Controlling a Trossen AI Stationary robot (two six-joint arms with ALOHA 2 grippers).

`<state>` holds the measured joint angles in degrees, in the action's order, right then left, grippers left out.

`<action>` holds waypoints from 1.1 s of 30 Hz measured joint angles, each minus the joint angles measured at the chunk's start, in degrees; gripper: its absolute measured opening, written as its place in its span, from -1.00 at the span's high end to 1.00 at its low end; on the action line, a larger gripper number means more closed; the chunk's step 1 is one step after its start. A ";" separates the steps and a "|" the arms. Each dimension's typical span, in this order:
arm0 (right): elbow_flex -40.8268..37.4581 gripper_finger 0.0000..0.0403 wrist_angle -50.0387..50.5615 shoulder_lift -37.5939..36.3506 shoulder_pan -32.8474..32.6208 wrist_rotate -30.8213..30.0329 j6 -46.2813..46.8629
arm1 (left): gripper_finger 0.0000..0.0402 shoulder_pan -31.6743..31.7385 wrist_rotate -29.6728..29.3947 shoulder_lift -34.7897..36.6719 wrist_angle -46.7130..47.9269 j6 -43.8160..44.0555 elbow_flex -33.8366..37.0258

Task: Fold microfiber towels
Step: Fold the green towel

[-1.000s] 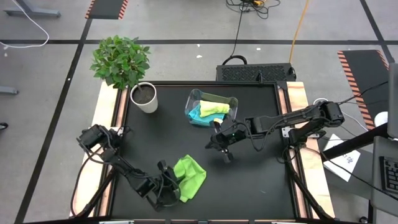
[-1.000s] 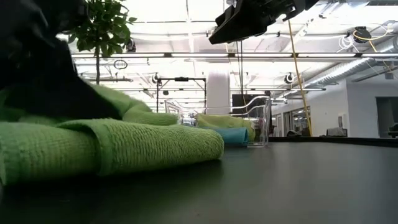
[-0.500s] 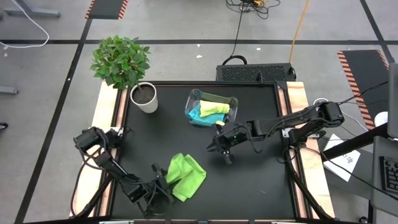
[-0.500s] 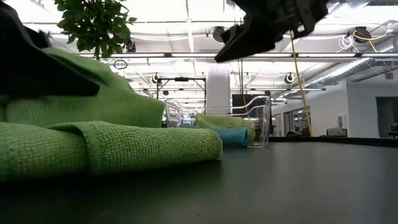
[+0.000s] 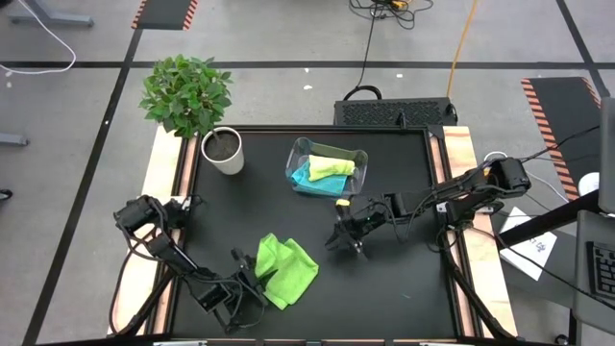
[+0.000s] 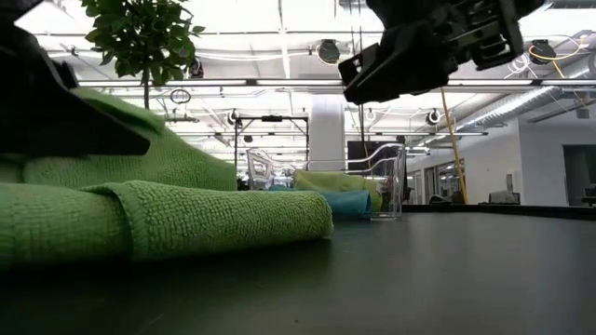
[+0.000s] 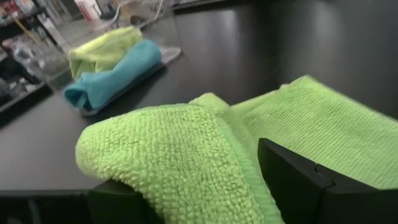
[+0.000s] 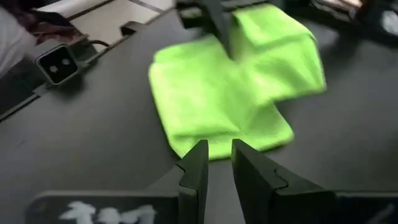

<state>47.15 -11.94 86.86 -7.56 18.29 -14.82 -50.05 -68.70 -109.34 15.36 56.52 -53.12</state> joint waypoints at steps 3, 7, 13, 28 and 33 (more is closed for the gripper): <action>-0.73 0.68 -4.02 1.33 -1.89 0.04 -1.11 | -0.12 0.48 1.29 0.00 1.88 3.08 0.01; -0.67 0.68 -8.14 4.71 -3.67 0.01 -0.93 | -0.12 0.77 2.11 0.00 2.05 4.23 0.39; -0.61 0.68 -15.22 10.32 -4.60 0.55 -1.04 | -0.12 1.44 4.18 0.00 1.22 8.94 2.61; 3.59 0.68 -21.73 20.62 -4.71 3.01 -2.93 | -0.12 5.76 6.30 0.00 -1.69 12.36 6.30; 5.62 0.68 -22.24 24.10 -4.85 3.08 -2.97 | -0.12 7.06 7.25 0.00 -6.76 9.53 8.18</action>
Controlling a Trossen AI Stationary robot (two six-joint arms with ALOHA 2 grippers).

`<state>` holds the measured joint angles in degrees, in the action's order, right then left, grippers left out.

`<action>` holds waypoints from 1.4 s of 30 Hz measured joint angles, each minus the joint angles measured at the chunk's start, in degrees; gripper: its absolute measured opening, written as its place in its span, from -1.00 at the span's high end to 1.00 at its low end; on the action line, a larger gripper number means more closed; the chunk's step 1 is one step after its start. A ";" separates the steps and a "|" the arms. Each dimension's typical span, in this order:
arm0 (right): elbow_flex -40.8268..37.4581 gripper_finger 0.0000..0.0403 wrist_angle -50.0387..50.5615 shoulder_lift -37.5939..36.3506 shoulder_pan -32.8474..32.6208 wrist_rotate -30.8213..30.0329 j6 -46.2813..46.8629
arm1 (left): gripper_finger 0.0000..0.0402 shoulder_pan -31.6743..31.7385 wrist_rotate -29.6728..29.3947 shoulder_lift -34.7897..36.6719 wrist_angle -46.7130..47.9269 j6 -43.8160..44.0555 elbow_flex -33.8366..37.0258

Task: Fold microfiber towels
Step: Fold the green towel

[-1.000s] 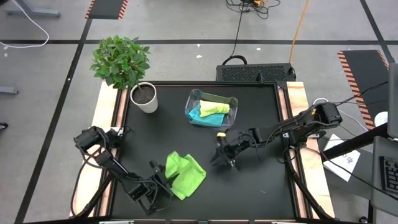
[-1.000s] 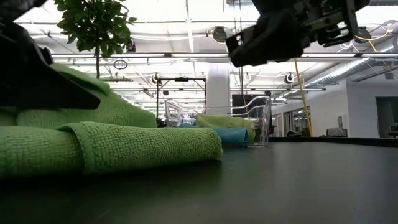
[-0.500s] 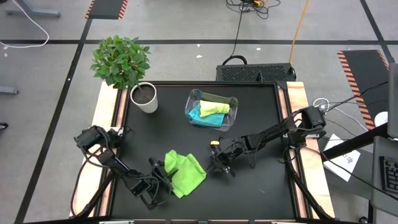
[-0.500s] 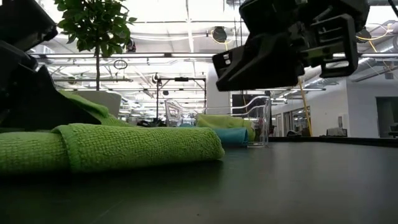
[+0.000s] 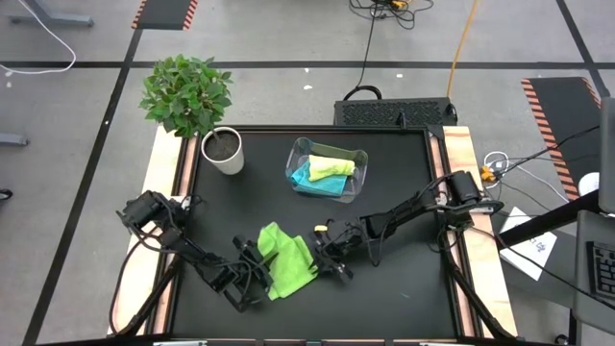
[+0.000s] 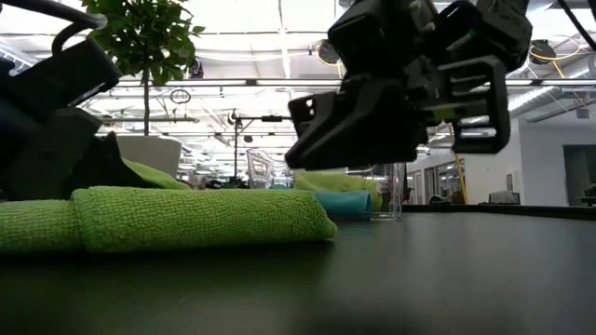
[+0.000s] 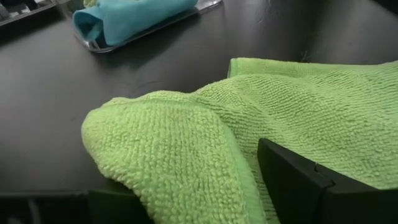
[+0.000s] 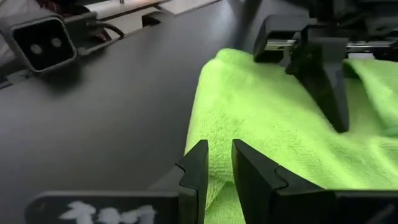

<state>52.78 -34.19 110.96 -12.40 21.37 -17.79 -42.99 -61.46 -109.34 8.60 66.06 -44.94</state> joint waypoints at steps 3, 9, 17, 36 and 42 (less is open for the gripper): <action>0.85 0.68 -0.20 2.45 0.02 0.01 0.08 | -0.12 0.16 -0.20 0.00 -1.46 -1.32 0.71; 1.64 0.68 -0.32 6.10 0.51 0.15 2.25 | -0.12 0.23 -0.23 -0.02 -2.19 -2.17 0.87; 1.77 0.68 1.72 7.05 2.65 3.20 7.27 | -0.12 0.05 -1.65 -0.02 -2.88 -5.23 0.85; 1.74 0.68 5.41 7.01 3.72 4.54 11.34 | -0.12 -3.25 -4.91 16.34 7.92 -16.13 0.82; 1.70 0.68 6.00 7.01 3.53 4.54 12.60 | -0.12 -3.25 -5.43 23.45 9.10 -22.18 0.82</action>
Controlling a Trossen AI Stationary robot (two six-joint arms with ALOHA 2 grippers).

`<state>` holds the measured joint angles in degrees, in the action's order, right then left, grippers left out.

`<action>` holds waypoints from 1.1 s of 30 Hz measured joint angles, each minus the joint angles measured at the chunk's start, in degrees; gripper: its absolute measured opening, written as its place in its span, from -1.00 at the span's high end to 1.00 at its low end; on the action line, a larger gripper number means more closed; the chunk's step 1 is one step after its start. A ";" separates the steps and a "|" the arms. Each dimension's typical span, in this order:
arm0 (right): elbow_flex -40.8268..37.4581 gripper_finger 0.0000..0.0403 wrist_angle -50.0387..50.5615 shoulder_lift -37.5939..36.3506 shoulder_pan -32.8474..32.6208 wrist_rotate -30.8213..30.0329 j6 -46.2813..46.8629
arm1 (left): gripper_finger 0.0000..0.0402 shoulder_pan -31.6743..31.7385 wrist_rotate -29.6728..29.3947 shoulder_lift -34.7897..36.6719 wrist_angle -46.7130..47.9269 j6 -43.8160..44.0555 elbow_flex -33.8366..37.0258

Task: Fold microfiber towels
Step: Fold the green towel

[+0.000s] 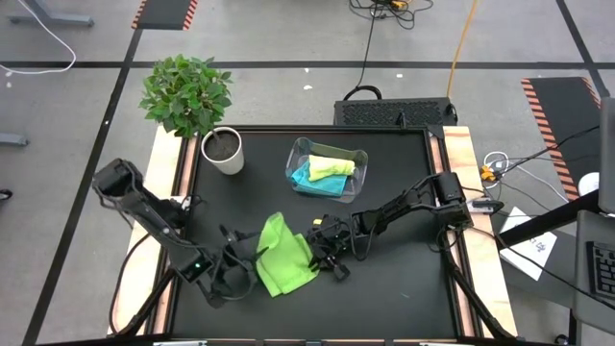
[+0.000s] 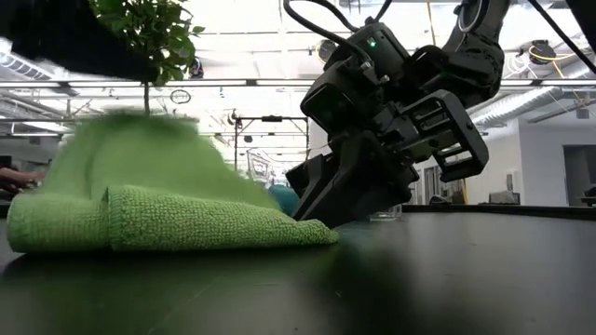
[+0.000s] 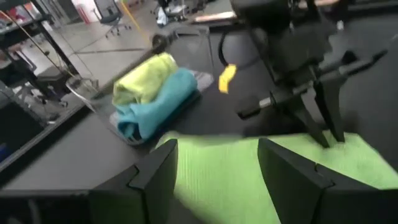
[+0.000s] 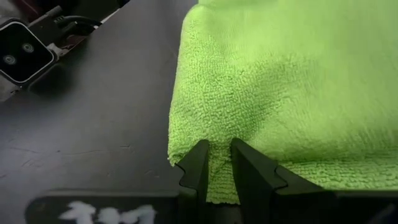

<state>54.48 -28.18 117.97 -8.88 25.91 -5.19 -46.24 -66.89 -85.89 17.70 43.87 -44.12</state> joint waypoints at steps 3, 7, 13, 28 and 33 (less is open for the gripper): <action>-0.04 0.68 0.02 0.00 -0.42 -0.14 -0.02 | -0.12 0.02 -1.53 3.11 0.28 -1.72 0.00; -0.04 0.68 0.02 0.04 -0.60 -0.18 -0.04 | -0.12 0.04 -1.85 5.76 0.04 -1.25 -0.02; -0.11 0.68 -0.93 0.08 -0.62 -0.20 -1.06 | -0.12 0.00 3.53 5.77 -0.28 2.59 -0.02; -0.27 0.68 -0.53 -3.05 -2.16 -2.48 -6.77 | -0.12 0.44 18.00 -3.34 -10.03 8.26 -0.02; -0.28 0.68 5.36 -8.00 -3.24 -7.29 -7.94 | -0.12 0.46 21.28 -11.45 -24.48 4.67 0.02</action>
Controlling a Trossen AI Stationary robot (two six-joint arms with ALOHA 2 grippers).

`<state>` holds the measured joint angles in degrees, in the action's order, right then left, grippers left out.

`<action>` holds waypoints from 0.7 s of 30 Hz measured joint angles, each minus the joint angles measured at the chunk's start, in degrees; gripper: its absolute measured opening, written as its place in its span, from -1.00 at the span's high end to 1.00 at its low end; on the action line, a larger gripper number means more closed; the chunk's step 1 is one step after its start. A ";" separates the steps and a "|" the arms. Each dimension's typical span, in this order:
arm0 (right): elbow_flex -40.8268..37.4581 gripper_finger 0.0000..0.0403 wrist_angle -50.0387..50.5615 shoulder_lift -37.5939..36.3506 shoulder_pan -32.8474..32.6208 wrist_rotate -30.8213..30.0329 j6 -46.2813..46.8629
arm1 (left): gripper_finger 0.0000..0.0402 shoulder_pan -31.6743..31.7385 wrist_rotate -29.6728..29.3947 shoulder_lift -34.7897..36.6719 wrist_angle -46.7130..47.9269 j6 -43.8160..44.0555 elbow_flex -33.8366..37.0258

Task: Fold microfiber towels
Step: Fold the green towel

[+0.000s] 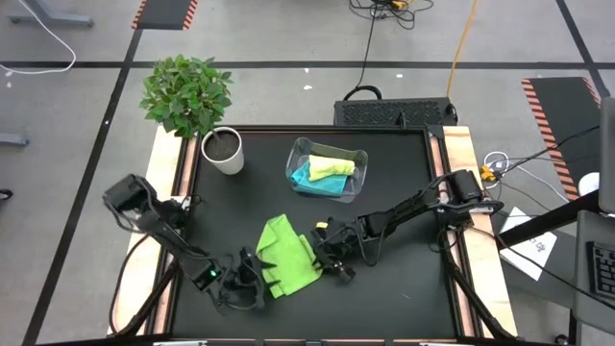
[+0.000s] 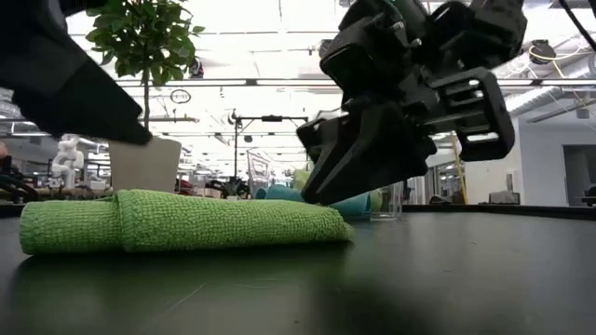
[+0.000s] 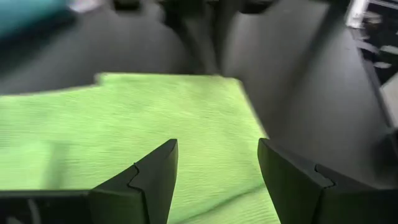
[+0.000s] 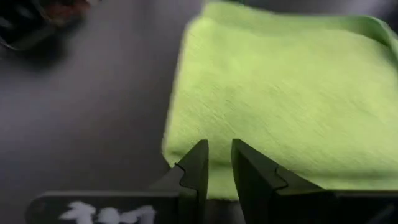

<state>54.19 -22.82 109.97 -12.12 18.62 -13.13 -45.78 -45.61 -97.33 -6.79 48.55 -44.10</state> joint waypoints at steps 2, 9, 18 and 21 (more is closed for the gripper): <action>0.00 0.68 3.19 -1.58 -0.62 -4.05 -0.74 | -0.12 0.22 1.58 -3.47 -6.22 -1.43 0.00; 0.07 0.68 8.85 -3.53 -1.23 -6.63 0.71 | -0.12 1.81 5.18 -12.49 -17.10 0.52 0.00; 0.09 0.68 6.07 -1.03 -1.50 -4.65 1.10 | -0.12 2.43 5.23 -13.93 -14.89 4.57 -0.16; 0.09 0.68 4.31 -0.34 -2.20 -1.36 1.75 | -0.12 2.72 5.93 -13.77 -12.41 4.57 -0.24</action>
<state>54.28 -18.51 109.63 -14.32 17.26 -11.38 -43.06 -39.67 -111.10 -19.20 53.12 -44.33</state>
